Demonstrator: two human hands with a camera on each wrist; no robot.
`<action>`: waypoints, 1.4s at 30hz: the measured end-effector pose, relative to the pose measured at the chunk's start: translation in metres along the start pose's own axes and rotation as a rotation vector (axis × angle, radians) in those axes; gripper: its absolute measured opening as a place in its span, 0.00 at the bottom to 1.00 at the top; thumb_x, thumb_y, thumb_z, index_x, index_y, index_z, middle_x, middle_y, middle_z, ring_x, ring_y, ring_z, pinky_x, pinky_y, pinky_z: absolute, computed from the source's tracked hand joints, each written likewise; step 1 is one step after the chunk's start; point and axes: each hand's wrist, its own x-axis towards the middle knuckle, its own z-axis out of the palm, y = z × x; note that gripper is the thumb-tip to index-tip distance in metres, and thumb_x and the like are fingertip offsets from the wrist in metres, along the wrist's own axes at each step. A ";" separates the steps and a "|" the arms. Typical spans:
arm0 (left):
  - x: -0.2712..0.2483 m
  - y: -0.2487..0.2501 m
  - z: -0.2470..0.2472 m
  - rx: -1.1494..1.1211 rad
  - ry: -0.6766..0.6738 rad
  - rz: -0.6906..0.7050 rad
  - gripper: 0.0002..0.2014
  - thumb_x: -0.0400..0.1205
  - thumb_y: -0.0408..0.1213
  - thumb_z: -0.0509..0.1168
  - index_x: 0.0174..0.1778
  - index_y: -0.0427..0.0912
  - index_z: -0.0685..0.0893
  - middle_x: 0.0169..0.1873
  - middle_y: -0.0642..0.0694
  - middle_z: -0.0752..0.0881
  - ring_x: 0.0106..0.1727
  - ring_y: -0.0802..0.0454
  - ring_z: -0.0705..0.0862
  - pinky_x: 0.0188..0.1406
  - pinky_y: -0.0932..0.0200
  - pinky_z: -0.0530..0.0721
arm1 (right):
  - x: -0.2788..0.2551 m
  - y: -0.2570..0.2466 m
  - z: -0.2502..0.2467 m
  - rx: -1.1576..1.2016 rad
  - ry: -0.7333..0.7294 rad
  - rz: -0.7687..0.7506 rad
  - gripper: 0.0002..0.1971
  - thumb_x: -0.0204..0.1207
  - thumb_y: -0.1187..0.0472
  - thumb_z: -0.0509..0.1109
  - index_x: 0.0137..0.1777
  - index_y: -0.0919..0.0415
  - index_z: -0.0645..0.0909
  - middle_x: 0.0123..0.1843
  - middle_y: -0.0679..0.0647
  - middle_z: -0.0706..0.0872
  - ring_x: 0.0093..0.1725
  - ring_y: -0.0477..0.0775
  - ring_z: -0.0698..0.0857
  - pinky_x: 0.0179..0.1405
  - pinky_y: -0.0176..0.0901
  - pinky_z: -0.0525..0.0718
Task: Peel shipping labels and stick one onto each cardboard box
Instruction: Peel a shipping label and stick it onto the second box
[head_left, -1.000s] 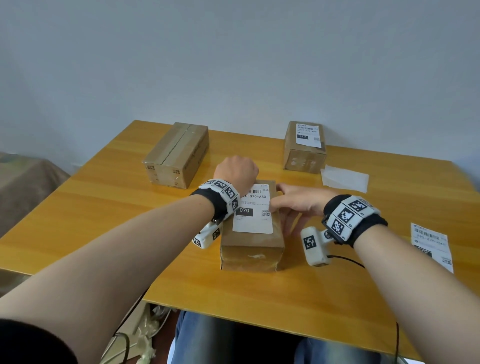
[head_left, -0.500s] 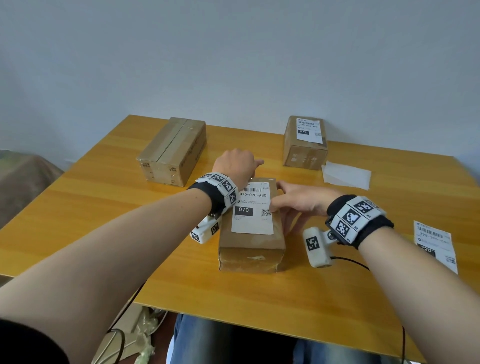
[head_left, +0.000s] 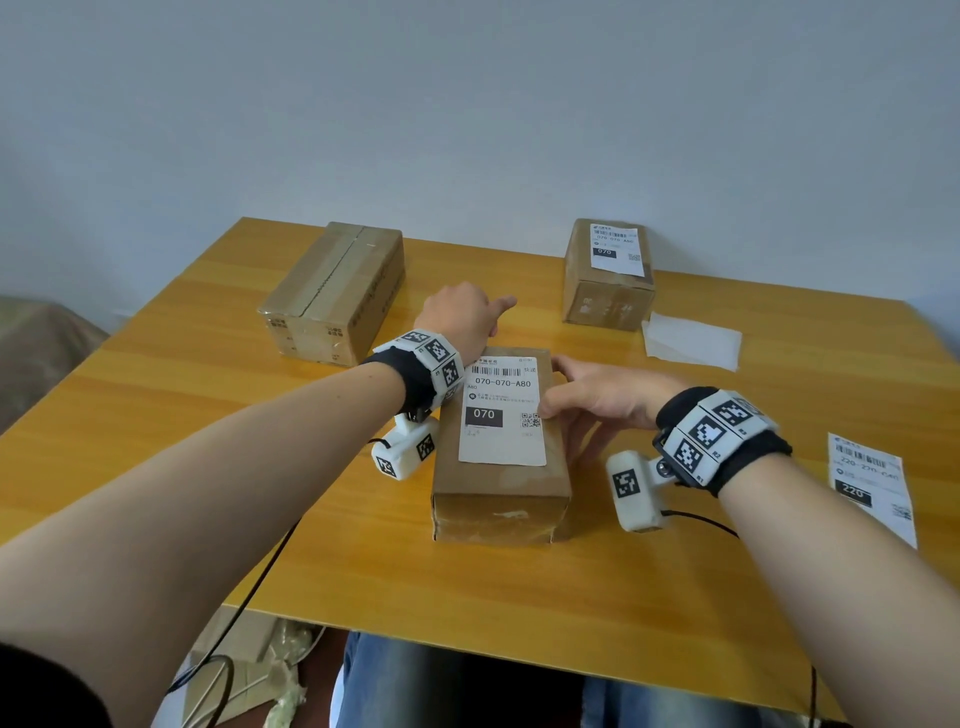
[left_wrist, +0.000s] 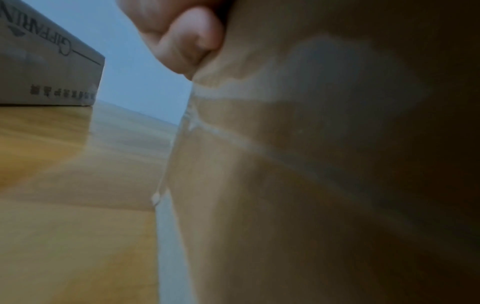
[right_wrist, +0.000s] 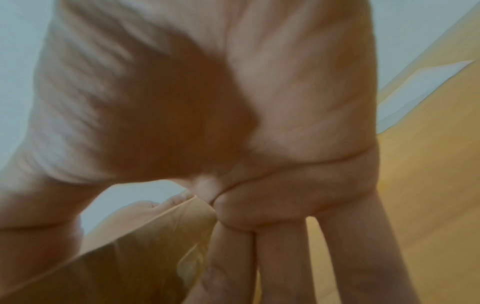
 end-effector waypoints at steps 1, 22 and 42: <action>0.001 -0.002 0.000 -0.037 -0.002 -0.008 0.30 0.88 0.60 0.59 0.25 0.46 0.81 0.23 0.49 0.82 0.29 0.47 0.82 0.35 0.54 0.76 | 0.000 0.000 0.000 0.009 0.001 -0.001 0.33 0.82 0.59 0.72 0.82 0.47 0.60 0.57 0.73 0.92 0.46 0.70 0.94 0.39 0.57 0.93; -0.043 -0.048 -0.054 -0.503 -0.004 0.100 0.14 0.88 0.51 0.66 0.48 0.44 0.90 0.47 0.51 0.92 0.53 0.49 0.90 0.42 0.47 0.94 | -0.018 0.009 0.005 0.277 0.092 -0.034 0.28 0.83 0.57 0.75 0.77 0.52 0.65 0.56 0.77 0.91 0.48 0.74 0.94 0.37 0.58 0.92; -0.084 0.023 -0.023 -0.029 -0.469 0.388 0.42 0.80 0.41 0.77 0.88 0.51 0.62 0.81 0.52 0.73 0.77 0.51 0.75 0.72 0.58 0.73 | -0.068 0.021 -0.022 -0.390 0.824 -0.173 0.22 0.79 0.39 0.75 0.68 0.48 0.86 0.70 0.46 0.87 0.67 0.51 0.86 0.62 0.49 0.83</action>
